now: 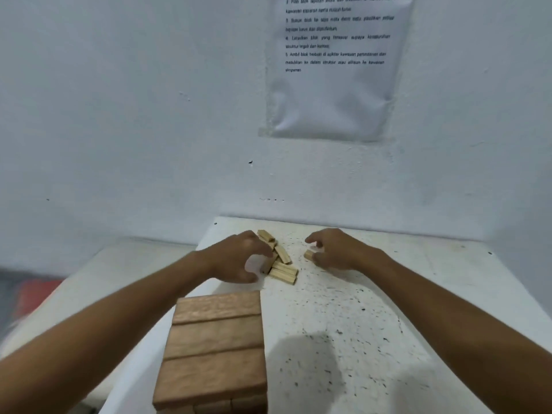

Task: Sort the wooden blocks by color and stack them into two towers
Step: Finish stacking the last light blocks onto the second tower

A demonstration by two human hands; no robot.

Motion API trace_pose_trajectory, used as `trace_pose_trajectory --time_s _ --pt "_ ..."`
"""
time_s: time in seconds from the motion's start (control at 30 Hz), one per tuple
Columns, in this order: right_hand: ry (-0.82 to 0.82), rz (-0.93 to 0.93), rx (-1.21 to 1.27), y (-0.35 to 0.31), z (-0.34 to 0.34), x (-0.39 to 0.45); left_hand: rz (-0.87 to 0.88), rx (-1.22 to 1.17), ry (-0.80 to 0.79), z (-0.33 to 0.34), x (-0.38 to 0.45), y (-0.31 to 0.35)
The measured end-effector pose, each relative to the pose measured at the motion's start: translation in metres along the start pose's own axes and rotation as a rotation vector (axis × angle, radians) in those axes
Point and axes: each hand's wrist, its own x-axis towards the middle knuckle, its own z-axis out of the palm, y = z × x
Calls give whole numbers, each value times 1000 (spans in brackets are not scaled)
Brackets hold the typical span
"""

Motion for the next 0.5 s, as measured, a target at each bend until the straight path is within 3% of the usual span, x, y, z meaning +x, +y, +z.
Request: trace_pose_trajectory --time_s 0.17,0.3,0.5 --pt "87 30 -54 12 35 11 48 -32 53 20 5 -12" --pt "177 -6 40 8 37 19 79 -59 126 27 6 -19" --pt "51 -69 266 -14 28 32 93 -81 211 30 4 -14"
